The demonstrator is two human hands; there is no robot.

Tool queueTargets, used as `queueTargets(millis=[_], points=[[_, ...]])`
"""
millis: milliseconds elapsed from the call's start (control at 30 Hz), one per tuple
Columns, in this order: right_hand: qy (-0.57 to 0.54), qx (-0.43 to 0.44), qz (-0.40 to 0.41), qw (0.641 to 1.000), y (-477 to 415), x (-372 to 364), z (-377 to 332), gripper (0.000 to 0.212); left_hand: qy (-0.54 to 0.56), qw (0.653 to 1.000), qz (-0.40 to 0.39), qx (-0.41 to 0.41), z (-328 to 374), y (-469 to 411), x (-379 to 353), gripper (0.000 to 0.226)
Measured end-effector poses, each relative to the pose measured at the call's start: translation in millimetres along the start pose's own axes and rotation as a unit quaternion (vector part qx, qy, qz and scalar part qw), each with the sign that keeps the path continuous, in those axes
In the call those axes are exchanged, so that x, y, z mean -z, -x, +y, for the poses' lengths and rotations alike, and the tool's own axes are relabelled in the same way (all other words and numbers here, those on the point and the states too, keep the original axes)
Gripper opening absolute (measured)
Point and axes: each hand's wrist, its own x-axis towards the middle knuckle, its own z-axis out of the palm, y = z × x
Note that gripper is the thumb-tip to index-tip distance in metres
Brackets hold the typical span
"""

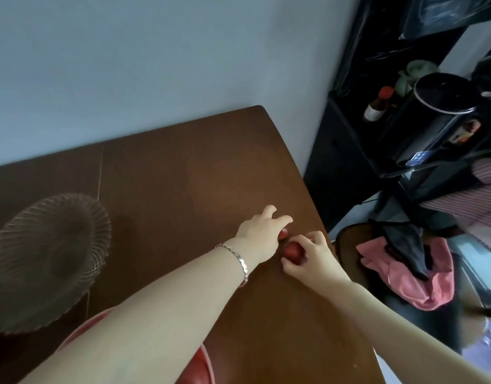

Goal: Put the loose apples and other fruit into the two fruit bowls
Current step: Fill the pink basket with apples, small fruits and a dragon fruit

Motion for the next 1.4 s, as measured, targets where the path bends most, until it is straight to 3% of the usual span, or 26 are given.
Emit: queueTargets(millis=[133, 267, 367, 467, 667, 767, 867, 1000, 1167, 1400], points=[[-0.21, -0.039, -0.019, 0.977, 8.1, 9.3, -0.5, 0.018, -0.038, 0.999, -0.016, -0.013, 5.1, -10.5, -8.7, 0.028], [-0.456, -0.099, -0.105, 0.878, 19.6, 11.9, -3.8, 0.019, -0.008, 0.998, -0.017, 0.061, 10.1, 3.2, -6.8, 0.022], [-0.544, -0.092, -0.127, 0.825, 32.4, 11.0, -17.2, 0.02, 0.056, 0.992, 0.02, 0.111, 4.7, 36.6, 3.9, 0.023], [-0.591, -0.092, -0.146, 0.788, 48.6, 8.6, -41.9, 0.016, 0.054, 0.992, 0.074, 0.088, -11.4, 90.5, 11.9, 0.02], [-0.473, -0.089, -0.143, 0.865, 89.5, -3.8, -106.1, 0.013, 0.173, 0.965, 0.181, 0.073, -48.3, 204.4, 11.6, 0.014], [-0.449, -0.072, -0.154, 0.877, 110.4, -13.2, -129.0, 0.027, 0.215, 0.948, 0.222, 0.075, -68.1, 248.4, -1.4, 0.019], [-0.442, -0.085, -0.149, 0.881, 135.9, -29.2, -148.8, 0.025, 0.254, 0.928, 0.255, 0.093, -87.8, 285.0, -19.9, 0.027], [-0.39, -0.107, -0.118, 0.907, 162.9, -45.3, -158.1, 0.02, 0.162, 0.956, 0.24, 0.042, -93.8, 292.0, -32.4, 0.034], [-0.335, -0.087, -0.065, 0.936, 186.4, -56.7, -164.2, 0.015, 0.023, 0.986, 0.16, -0.05, -88.7, 282.5, -32.3, 0.037], [-0.241, -0.033, 0.019, 0.97, 199.5, -76.1, -173.5, 0.019, -0.046, 0.99, 0.131, -0.032, -86.9, 283.5, -35.4, 0.044]])
